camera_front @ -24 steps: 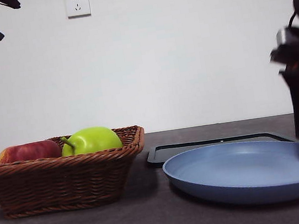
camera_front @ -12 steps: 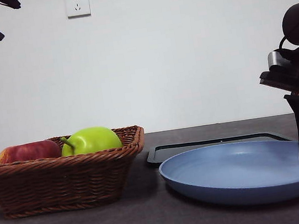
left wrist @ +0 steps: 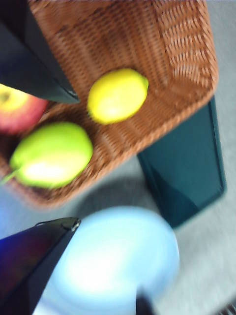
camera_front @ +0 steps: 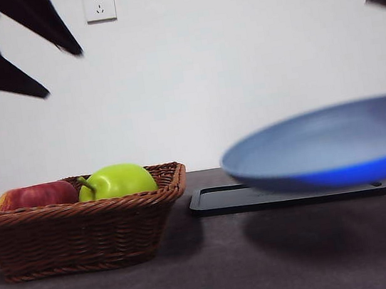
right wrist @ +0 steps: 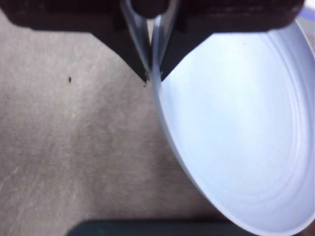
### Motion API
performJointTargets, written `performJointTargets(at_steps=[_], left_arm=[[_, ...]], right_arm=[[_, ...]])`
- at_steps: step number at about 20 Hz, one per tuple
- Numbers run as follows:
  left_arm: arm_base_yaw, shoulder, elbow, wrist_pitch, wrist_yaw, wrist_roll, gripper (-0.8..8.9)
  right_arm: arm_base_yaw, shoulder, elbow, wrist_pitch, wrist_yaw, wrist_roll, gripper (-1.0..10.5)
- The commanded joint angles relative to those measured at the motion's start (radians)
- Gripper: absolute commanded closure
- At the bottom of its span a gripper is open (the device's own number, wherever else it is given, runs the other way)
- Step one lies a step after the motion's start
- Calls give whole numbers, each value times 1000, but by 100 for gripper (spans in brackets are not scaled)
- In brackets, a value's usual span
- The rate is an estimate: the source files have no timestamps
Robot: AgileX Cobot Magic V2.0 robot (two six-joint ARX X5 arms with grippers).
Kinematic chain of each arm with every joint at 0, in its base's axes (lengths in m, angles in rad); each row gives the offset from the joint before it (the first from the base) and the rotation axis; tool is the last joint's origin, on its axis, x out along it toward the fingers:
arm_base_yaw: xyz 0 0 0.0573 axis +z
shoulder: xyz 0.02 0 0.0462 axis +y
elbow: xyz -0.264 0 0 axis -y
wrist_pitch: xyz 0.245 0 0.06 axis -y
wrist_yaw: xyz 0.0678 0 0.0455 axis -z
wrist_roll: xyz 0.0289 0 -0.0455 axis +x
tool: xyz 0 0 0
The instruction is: Take the lemon from the basket,put the lemon in the plate,hand out the plate
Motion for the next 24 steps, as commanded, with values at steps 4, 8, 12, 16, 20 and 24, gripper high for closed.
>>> performJointTargets(at_steps=[4,8,12,16,20,24], left_arm=[[-67,254,207,-19,-194,6,409],[-113,443,331,-54,-280,10,409],[-147,581,358,-42,-366,9,409],[-153,693,358,13,-380,9,409],[-159,724,358,18,-377,10,413],[-158,715,372,-26,-380,21,585]], right_arm=[[0,-155,13,-47,-5,-5,943],[0,-214,13,-73,-1,-5,943],[0,-220,13,-73,-1,-5,943],[0,-220,13,-72,-1,-5,943],[0,-220,13,-71,0,-5,943],[0,-218,13,-63,1,-5,943]])
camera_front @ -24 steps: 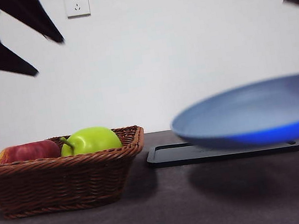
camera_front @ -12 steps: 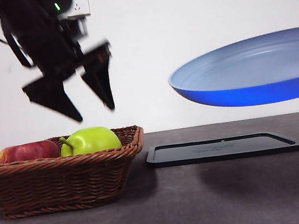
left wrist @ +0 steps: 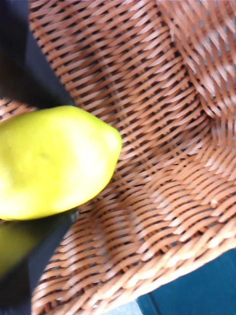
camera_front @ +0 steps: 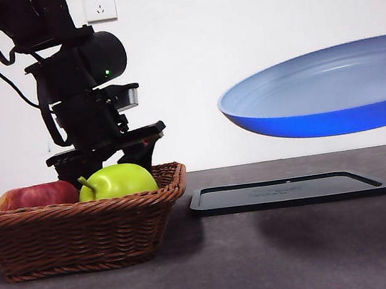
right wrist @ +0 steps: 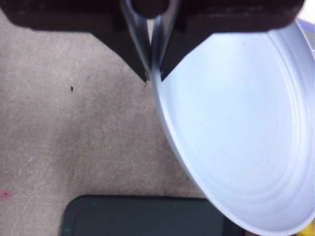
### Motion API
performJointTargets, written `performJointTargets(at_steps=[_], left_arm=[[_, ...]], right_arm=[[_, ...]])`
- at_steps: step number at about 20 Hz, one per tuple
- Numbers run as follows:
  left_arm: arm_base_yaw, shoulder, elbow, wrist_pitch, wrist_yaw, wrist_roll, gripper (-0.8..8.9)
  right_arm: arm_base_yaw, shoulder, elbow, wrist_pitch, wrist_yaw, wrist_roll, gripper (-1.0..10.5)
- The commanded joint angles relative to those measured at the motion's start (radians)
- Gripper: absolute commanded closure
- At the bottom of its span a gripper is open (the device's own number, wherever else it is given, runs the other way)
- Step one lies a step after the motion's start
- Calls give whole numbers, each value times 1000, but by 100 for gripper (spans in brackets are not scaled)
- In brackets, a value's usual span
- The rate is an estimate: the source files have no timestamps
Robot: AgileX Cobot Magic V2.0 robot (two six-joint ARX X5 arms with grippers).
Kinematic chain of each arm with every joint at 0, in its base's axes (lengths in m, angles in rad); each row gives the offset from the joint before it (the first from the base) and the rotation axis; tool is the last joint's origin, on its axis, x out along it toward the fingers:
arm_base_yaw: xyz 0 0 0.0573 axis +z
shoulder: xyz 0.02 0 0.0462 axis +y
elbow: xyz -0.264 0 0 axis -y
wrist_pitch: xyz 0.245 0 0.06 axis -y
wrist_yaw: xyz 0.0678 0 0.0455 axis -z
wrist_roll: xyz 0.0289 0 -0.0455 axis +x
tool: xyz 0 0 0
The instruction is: Take the lemon from the basket,put the lemon in the plate,hand out the plate
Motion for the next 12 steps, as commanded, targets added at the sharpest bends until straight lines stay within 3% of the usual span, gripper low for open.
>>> performJointTargets(at_steps=[1,5,7,9,11,12], left_arm=[[-6,-9,35,-44,-10,38,585],[-3,-238,45,-81,8,39,585],[-18,-388,45,-82,161,37,585],[-65,-489,45,-72,290,27,585],[-178,-512,45,-72,309,6,585],[-228,-504,45,-71,304,7,585]], right_arm=[[0,9,13,21,-3,-4,943],[1,44,13,40,-13,-3,943],[3,81,13,40,-26,0,943],[4,128,13,50,-150,0,943],[14,164,13,82,-224,5,943],[32,172,13,89,-221,16,943]])
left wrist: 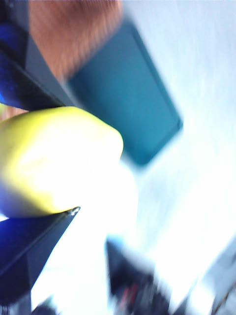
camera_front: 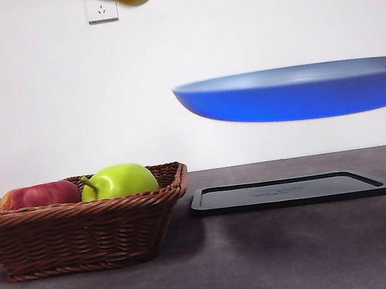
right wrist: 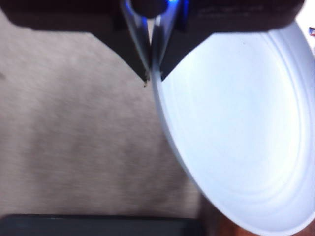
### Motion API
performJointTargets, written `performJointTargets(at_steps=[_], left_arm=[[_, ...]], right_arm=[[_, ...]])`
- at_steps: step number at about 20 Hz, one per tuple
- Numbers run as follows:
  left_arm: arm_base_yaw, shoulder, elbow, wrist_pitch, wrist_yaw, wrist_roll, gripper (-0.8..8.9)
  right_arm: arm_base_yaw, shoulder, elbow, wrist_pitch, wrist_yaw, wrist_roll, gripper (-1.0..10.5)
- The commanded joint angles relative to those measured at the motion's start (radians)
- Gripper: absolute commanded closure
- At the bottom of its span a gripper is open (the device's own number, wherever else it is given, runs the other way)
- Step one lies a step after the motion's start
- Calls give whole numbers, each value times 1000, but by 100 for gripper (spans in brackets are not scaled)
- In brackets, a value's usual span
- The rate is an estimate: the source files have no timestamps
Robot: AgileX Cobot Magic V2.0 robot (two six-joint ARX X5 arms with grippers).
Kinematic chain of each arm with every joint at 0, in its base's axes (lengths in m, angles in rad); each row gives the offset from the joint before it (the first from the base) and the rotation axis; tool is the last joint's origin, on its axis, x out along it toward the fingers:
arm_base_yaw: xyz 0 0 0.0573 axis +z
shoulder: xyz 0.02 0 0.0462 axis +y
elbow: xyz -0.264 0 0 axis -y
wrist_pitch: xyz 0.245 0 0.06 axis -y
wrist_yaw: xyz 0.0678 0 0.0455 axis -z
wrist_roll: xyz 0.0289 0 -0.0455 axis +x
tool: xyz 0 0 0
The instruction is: Take the lemon from the basket,put the lemon in the plate,hand out the plate
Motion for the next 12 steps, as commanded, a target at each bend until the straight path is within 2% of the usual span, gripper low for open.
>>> performJointTargets(at_steps=[1,5,7,12], left_arm=[[-115,43,14,15,-19,-7,585],[-289,122,14,42,-199,6,585],[-343,177,14,49,-252,32,584],[-395,299,14,47,-262,46,582]], right_arm=[[35,20,13,17,-11,14,943],[79,21,13,18,-9,22,943],[85,21,13,18,-9,22,943],[85,21,13,16,-9,22,943]])
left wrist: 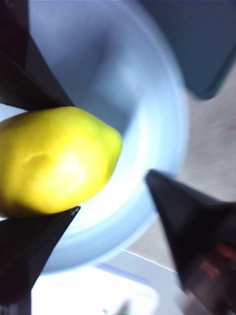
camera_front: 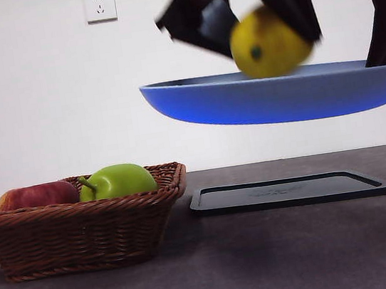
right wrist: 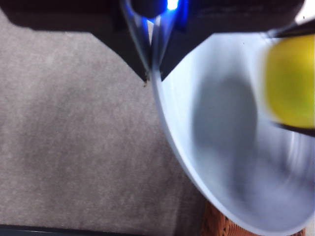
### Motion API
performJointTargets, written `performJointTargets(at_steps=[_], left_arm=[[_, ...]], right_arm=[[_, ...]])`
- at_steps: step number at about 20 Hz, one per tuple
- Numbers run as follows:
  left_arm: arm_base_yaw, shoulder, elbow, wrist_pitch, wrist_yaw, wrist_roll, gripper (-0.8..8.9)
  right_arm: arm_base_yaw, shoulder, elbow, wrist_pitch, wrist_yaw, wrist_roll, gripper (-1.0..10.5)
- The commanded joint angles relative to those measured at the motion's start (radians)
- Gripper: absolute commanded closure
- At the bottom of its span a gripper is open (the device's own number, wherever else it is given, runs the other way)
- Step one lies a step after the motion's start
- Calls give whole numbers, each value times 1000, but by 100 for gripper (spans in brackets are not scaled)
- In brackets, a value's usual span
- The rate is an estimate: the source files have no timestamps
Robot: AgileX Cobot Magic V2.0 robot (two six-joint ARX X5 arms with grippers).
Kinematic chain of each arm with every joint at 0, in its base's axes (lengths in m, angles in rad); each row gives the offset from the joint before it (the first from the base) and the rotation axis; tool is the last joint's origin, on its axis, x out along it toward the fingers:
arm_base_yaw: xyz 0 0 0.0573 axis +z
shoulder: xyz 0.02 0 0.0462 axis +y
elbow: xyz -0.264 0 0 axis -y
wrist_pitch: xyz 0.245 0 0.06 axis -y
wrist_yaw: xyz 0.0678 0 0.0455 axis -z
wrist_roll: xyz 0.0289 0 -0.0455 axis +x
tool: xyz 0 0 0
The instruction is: Take the lemon from the basket,put the lemon in the plate,hand out the plate
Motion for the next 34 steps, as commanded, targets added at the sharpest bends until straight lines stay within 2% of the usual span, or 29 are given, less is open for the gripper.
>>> performJointTargets(at_steps=[1,3,6,7,11,15,17,21,28,31,34], left_arm=[[-24,47,15,9,-3,18,581],[-27,66,15,7,-8,18,563],[-36,69,15,10,-35,18,428],[-39,69,15,9,-35,18,419],[-39,51,16,-8,-34,17,421],[-27,-63,16,-33,-37,17,421],[-10,-148,16,-64,-71,18,421],[50,-338,16,-166,-159,21,424],[124,-594,16,-262,-183,20,424],[124,-629,16,-290,-191,17,424],[124,-629,16,-317,-200,17,424]], right_arm=[[3,9,13,10,-8,7,943],[3,9,13,10,-8,7,943],[3,9,13,10,-8,7,943],[3,9,13,10,-8,8,943],[3,17,13,9,-2,31,944],[2,70,13,10,0,53,944],[1,110,13,25,0,57,943],[-48,180,21,148,52,113,944],[-159,481,242,194,52,111,944],[-163,616,372,202,60,111,944],[-163,736,478,207,114,114,944]])
